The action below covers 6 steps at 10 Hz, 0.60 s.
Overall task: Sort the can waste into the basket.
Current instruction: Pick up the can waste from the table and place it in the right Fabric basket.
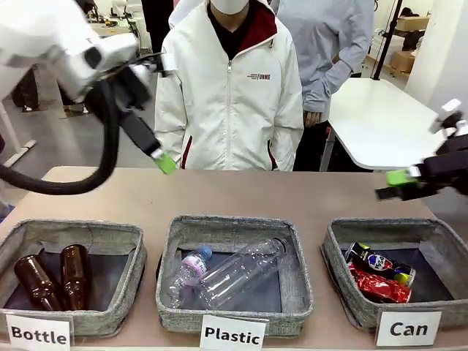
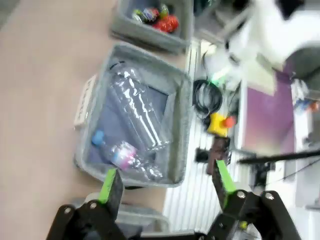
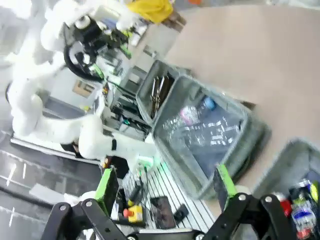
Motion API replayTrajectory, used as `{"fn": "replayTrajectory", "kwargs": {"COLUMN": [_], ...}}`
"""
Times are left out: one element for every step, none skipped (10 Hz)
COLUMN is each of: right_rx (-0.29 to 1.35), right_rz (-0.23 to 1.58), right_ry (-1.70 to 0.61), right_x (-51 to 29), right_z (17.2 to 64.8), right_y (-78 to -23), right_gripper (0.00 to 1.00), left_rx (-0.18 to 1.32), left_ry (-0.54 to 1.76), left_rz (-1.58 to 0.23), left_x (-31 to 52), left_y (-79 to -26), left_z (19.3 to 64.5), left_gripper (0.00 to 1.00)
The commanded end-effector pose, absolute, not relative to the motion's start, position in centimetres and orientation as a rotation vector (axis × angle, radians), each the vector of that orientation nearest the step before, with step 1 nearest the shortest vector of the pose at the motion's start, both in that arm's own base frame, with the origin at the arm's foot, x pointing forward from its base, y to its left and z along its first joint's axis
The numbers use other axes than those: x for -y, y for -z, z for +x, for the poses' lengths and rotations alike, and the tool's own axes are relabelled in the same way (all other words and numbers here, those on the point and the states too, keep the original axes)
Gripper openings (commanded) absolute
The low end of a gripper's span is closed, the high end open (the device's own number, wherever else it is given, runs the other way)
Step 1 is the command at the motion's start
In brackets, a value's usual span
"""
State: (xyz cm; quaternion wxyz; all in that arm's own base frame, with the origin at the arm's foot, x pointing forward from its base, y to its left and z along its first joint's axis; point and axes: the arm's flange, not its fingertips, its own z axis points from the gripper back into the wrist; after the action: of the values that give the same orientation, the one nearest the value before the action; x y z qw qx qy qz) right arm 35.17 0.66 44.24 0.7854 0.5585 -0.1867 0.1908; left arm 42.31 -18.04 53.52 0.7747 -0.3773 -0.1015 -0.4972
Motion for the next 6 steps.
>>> {"fn": "replayTrajectory", "kwargs": {"right_rx": [0.437, 0.424, 0.474, 0.489, 0.487, 0.496], "right_rz": [1.242, 1.285, 1.283, 1.266, 1.243, 1.232], "right_ry": [-0.282, -0.202, -0.132, -0.114, -0.087, -0.060], "right_x": [-3.3, -2.9, -1.9, -0.6, 0.7, 2.3], "right_z": [37.5, 38.1, 39.3, 39.9, 40.1, 40.5], "right_y": [-43.5, -43.8, -44.1, -44.2, -43.9, -43.7], "right_gripper": [1.00, 1.00, 1.00, 1.00, 1.00, 1.00], "left_rx": [0.364, 0.396, 0.459, 0.516, 0.565, 0.606], "left_ry": [0.646, 0.471, 0.368, 0.263, 0.191, 0.141], "left_rz": [-1.044, -1.067, -1.127, -1.181, -1.235, -1.260], "left_x": [10.8, 6.3, 2.5, -0.7, -3.6, -5.1], "left_y": [-50.6, -48.2, -46.0, -43.5, -40.9, -39.3], "left_z": [42.6, 41.6, 41.3, 40.4, 38.4, 36.7], "left_gripper": [0.93, 0.93, 0.93, 0.93, 0.93, 0.93]}}
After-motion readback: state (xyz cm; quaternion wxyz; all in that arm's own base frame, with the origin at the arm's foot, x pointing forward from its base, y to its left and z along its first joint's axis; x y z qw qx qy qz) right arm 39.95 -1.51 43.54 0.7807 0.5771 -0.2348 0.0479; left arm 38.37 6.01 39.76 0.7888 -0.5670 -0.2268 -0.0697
